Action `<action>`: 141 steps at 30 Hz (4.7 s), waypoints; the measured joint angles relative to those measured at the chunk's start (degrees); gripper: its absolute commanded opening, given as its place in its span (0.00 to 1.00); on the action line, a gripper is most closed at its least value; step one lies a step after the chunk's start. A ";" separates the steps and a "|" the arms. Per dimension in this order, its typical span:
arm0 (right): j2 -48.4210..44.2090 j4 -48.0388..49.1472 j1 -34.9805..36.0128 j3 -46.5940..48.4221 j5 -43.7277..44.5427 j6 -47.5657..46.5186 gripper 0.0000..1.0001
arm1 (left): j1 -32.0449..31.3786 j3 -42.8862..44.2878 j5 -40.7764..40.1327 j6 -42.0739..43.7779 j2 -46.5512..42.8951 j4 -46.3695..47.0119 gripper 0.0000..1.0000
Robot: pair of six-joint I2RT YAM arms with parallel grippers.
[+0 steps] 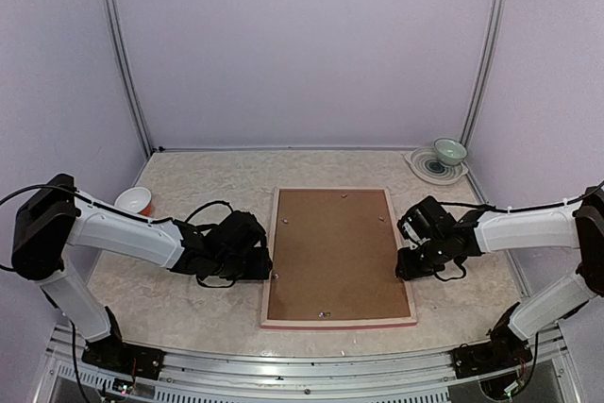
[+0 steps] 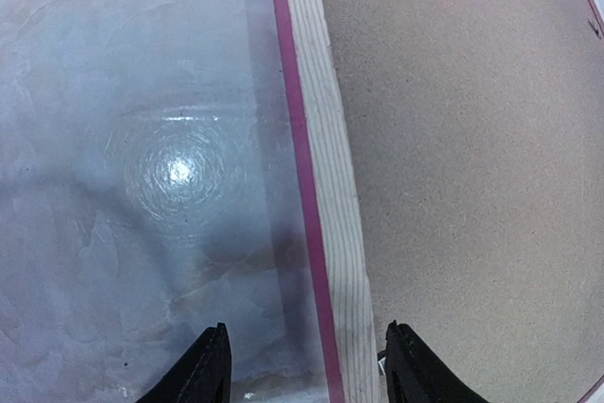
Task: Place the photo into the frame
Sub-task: Adjust the fastener on the backboard, then press the fastener onto the backboard.
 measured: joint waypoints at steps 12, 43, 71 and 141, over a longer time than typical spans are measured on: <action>-0.13 -0.17 0.00 0.00 0.02 0.48 0.29 | 0.00 -0.02 0.00 -0.55 -0.02 0.00 0.56; -0.98 -1.33 0.00 -0.31 -0.02 2.16 0.34 | -0.02 0.00 -0.24 -0.74 -0.02 -0.46 0.57; -0.98 -1.60 0.00 -0.24 -1.11 1.92 0.25 | -4.04 4.72 -0.46 0.87 1.86 -9.53 0.49; -1.51 -0.66 -9.14 9.77 1.18 -5.86 0.99 | 13.90 29.97 0.44 9.07 12.24 -11.37 0.91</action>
